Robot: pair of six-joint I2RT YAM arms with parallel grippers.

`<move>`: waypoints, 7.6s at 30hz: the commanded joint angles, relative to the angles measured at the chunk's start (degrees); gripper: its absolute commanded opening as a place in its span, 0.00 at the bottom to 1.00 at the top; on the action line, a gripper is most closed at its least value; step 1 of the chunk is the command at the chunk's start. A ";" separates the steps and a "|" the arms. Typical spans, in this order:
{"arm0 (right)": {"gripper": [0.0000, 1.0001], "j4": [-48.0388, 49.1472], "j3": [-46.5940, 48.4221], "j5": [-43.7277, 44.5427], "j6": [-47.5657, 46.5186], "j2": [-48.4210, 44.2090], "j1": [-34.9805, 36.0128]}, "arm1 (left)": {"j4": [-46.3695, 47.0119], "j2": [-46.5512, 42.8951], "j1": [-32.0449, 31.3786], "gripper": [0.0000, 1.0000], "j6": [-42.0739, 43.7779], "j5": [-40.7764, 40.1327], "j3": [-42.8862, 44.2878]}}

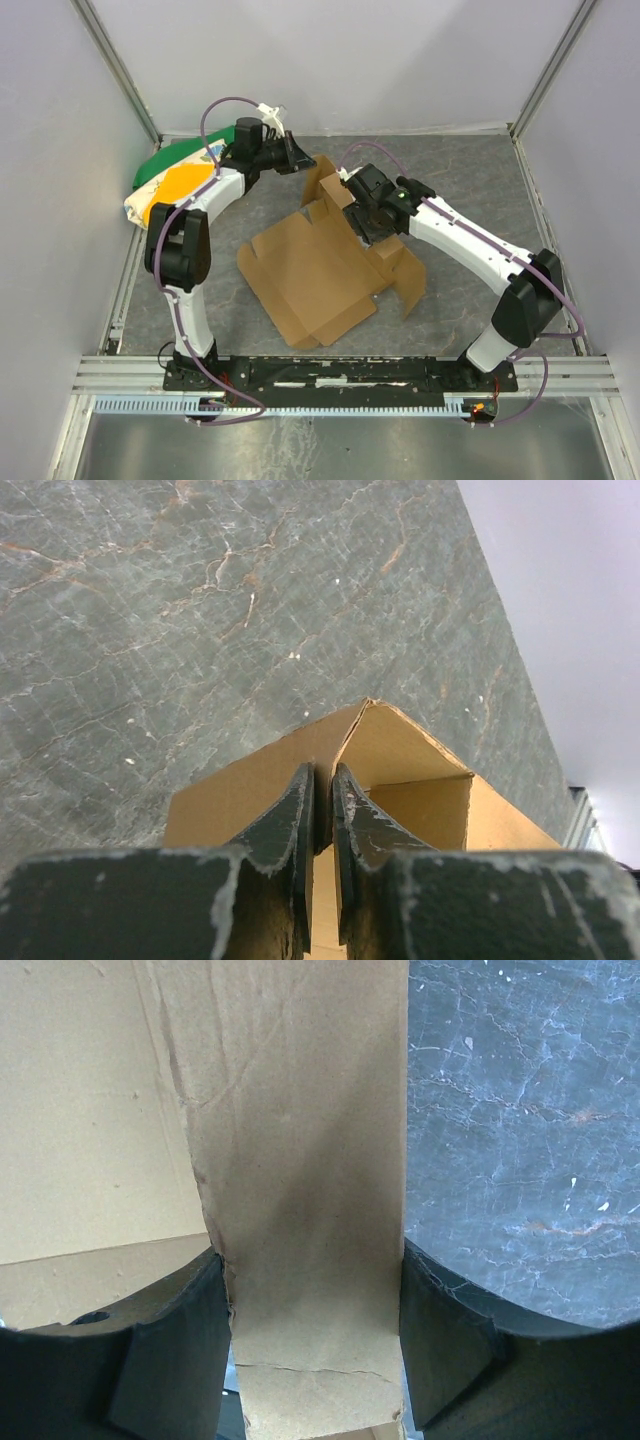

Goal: Fold the paper box

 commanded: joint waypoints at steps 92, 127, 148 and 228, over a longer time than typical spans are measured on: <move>0.37 -4.89 1.25 -0.85 4.65 3.07 0.63 | 14.17 2.91 -4.72 0.03 -14.47 -30.18 -24.76; 0.37 -6.85 1.34 -1.27 1.74 1.97 0.81 | 15.77 -6.99 -4.46 0.44 -4.86 -20.78 -18.42; 0.37 -7.27 1.69 -0.69 1.54 3.07 0.81 | 21.94 -7.04 -4.02 0.21 -7.28 -27.83 -28.73; 0.36 -7.06 1.38 -2.18 3.06 5.01 0.64 | 25.76 -8.28 -4.04 0.56 -1.75 -19.88 -23.70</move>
